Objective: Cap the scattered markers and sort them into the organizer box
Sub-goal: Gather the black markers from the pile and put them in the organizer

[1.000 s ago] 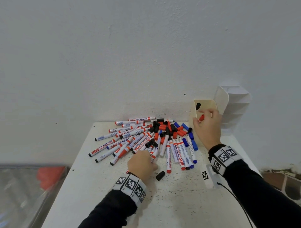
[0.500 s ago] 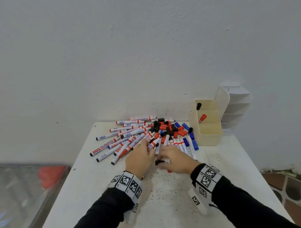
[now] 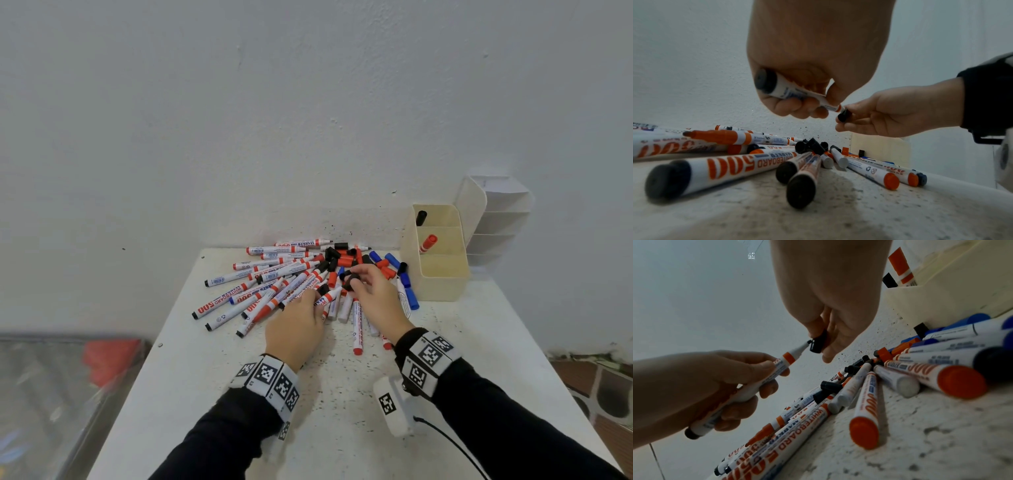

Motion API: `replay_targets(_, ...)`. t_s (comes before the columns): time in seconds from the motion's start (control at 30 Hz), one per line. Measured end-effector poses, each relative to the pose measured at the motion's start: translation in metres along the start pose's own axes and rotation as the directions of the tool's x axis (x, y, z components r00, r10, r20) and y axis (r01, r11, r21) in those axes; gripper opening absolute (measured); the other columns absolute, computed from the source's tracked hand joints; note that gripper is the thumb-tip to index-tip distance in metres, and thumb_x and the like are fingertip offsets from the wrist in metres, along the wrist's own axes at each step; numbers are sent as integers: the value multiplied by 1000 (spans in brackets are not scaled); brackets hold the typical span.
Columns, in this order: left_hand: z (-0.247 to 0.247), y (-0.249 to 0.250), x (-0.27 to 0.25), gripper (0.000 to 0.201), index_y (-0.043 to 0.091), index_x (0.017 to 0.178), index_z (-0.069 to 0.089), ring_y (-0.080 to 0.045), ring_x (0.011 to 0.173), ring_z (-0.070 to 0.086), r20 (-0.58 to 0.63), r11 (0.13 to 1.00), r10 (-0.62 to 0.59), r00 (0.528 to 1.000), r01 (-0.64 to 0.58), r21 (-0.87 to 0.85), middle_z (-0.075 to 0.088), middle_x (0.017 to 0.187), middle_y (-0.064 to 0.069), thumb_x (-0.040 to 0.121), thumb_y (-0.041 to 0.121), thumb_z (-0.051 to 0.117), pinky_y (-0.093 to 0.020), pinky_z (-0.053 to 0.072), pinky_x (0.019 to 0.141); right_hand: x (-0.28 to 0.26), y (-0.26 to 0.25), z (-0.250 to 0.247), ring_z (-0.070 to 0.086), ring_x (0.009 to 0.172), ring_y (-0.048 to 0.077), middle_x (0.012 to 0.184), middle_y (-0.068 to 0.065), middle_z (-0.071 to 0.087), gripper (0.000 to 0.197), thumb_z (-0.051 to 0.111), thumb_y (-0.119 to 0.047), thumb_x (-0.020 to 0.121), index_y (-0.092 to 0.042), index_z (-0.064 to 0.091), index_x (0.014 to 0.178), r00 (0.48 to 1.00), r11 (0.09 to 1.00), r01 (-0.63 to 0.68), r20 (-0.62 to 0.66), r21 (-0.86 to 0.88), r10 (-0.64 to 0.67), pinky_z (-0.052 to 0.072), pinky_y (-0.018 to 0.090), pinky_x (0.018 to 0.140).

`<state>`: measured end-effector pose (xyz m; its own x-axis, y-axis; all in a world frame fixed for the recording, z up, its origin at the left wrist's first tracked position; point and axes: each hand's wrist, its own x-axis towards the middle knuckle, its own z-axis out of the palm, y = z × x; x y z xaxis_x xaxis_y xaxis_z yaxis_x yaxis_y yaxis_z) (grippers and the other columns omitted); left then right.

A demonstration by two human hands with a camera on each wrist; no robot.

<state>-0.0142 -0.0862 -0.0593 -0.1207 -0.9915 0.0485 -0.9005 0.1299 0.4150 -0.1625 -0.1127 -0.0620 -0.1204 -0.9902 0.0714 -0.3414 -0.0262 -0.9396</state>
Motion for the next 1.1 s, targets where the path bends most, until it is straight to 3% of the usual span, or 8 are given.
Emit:
replay_targets(0.27, -4, 1, -2, 30, 22, 125, 44, -16, 89, 60, -3, 999, 2, 1000, -2, -42, 63, 106, 0, 100, 33, 31, -28, 45, 64, -7, 4, 6, 61, 94, 15, 103, 2, 63, 13, 49, -14, 94, -16, 54, 106, 989, 995, -15, -148, 96, 29, 50, 20, 79)
replay_targets(0.37, -2, 1, -3, 27, 22, 120, 46, -16, 84, 59, -7, 999, 13, 1000, -13, -48, 63, 101, 1, 99, 32, 33, -28, 43, 62, -10, 3, 9, 63, 88, 14, 94, -1, 64, 10, 50, -17, 94, -17, 55, 103, 1000, 995, -19, -22, 98, 22, 52, 27, 80)
replay_targets(0.43, 0, 1, -4, 27, 22, 118, 48, -15, 82, 58, -5, 997, 34, 999, -34, -71, 63, 99, 1, 100, 33, 32, -27, 41, 63, -12, 0, 8, 60, 69, 11, 77, -2, 63, 15, 49, -23, 95, -12, 56, 100, 998, 992, -50, 52, 119, 45, 50, 26, 67)
replay_targets(0.57, 2, 7, -14, 31, 18, 108, 52, -14, 76, 54, 43, 988, 145, 988, -143, -63, 59, 86, 2, 100, 36, 29, -27, 40, 61, -13, 0, 6, 38, 47, 8, 51, -5, 40, 42, 40, -40, 96, -16, 46, 62, 986, 992, -122, 109, -21, 124, 33, 24, 53)
replay_targets(0.67, 4, 11, -19, 30, 16, 94, 47, -12, 62, 44, 91, 989, 149, 985, -147, -30, 47, 71, 4, 101, 36, 26, -25, 30, 53, -15, -2, 10, 28, 48, 9, 51, -4, 30, 45, 37, -29, 97, -18, 34, 54, 987, 989, -133, 84, -72, 139, 25, 24, 50)
replay_targets(0.83, -4, 15, -13, 34, 12, 83, 46, -11, 61, 44, 236, 957, 116, 965, -45, -287, 46, 68, 3, 101, 33, 27, -25, 36, 58, -15, -3, 13, 27, 48, 10, 52, -2, 29, 43, 36, -19, 97, -16, 34, 54, 989, 993, -102, 99, -61, 108, 23, 24, 49)
replay_targets(0.93, -9, 19, -13, 37, 15, 79, 42, -9, 46, 36, 363, 915, 78, 929, 77, -395, 41, 62, 3, 101, 40, 25, -20, 33, 40, -15, -2, 12, 27, 48, 10, 51, -1, 29, 44, 36, -18, 97, -16, 34, 53, 989, 994, -77, 119, -75, 86, 23, 24, 48)
replay_targets(1.1, -16, 23, -10, 38, 17, 76, 37, -6, 32, 22, 563, 690, 52, 825, 378, -617, 31, 56, 4, 99, 44, 26, -14, 18, 33, -17, -11, 4, 28, 49, 9, 53, -2, 29, 42, 37, -22, 98, -17, 38, 57, 990, 1000, -12, 137, -27, 15, 25, 25, 51)
